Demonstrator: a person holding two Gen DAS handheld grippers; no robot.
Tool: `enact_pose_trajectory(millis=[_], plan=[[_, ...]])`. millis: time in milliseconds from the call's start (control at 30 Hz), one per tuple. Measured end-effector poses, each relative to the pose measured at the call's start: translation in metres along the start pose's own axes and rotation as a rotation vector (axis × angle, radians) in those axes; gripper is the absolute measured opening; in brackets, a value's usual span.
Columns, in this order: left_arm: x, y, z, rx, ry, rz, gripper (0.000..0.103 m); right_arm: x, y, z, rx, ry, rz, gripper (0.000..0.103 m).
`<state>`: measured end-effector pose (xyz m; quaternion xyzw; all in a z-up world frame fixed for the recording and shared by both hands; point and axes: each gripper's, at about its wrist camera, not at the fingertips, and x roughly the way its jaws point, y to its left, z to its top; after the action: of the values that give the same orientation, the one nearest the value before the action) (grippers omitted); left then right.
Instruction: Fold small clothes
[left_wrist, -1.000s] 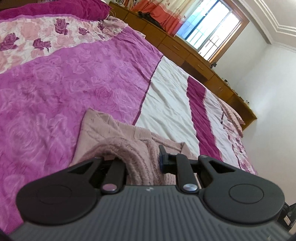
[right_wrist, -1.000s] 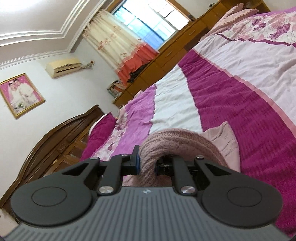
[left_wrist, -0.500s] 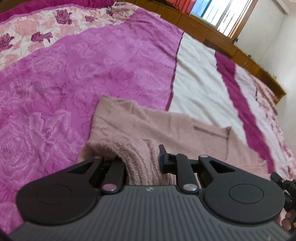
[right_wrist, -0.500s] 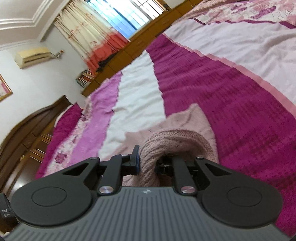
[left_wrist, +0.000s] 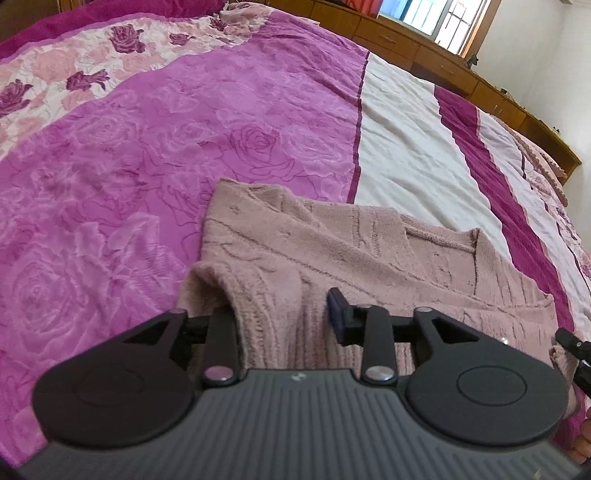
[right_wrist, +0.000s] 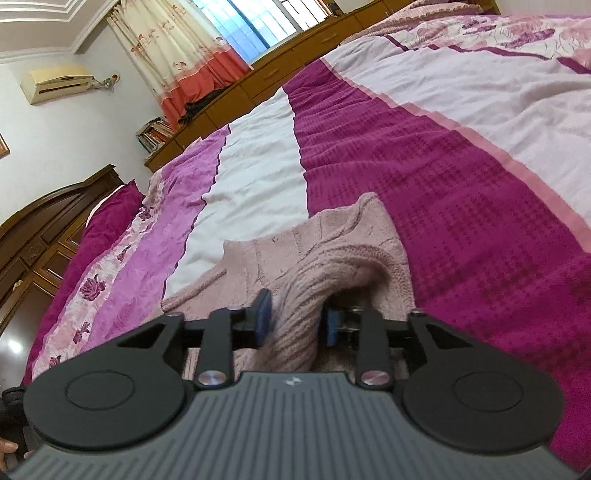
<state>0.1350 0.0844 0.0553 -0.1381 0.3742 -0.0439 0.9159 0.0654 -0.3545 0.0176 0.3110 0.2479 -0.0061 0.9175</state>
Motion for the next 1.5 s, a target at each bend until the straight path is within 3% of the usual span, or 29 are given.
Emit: enact_pose_trajectory(millis=[167,833,1200,1500], plan=[[-0.01,0.008,-0.002,-0.002,0.001,0.012,0.037,-0.014,-0.001,-0.002,-0.003,0.003,-0.017,0.052],[-0.056,0.014,-0.02,0.021,0.001,0.031,0.041,-0.071,0.014,-0.014,-0.053,0.017,-0.001,0.056],[-0.051,0.016,-0.031,0.013,0.021,0.055,0.042,-0.059,0.023,-0.025,-0.058,0.084,0.02,0.057],[-0.034,0.008,-0.028,0.041,0.031,-0.019,0.04,-0.04,0.027,-0.021,-0.049,0.107,0.026,0.056]])
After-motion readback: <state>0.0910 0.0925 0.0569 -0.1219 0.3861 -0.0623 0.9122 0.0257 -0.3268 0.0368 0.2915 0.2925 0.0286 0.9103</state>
